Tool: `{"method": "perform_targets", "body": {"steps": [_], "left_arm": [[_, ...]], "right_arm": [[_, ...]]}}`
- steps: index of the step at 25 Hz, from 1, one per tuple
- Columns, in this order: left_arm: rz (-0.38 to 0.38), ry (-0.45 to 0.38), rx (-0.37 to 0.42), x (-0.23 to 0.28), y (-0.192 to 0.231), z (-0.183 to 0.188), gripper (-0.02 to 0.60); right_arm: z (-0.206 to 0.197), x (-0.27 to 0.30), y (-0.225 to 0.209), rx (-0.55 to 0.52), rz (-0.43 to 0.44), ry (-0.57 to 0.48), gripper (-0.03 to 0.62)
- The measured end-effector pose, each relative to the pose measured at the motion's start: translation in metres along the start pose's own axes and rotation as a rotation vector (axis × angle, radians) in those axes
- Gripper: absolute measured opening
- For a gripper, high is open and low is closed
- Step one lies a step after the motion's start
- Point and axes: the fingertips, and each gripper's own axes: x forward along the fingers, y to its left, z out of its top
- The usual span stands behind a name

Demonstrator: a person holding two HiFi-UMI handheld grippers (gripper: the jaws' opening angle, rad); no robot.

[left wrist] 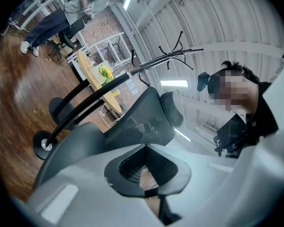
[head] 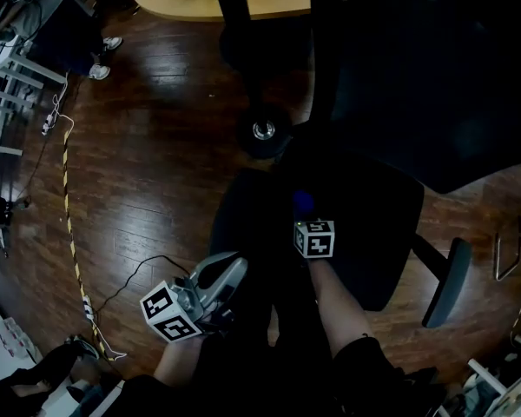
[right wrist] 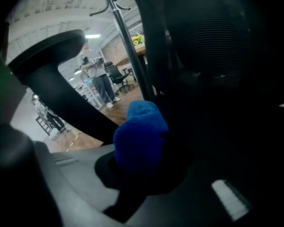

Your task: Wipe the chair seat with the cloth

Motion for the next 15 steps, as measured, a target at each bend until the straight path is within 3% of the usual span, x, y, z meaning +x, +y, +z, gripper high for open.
{"method": "perform_targets", "body": {"steps": [15], "left_arm": [[-0.198,0.271,-0.019,0.102,-0.046,-0.066,-0.011]], "right_arm": [[-0.078,-0.186,-0.241,0.242,-0.474,0.006,0.035]]}}
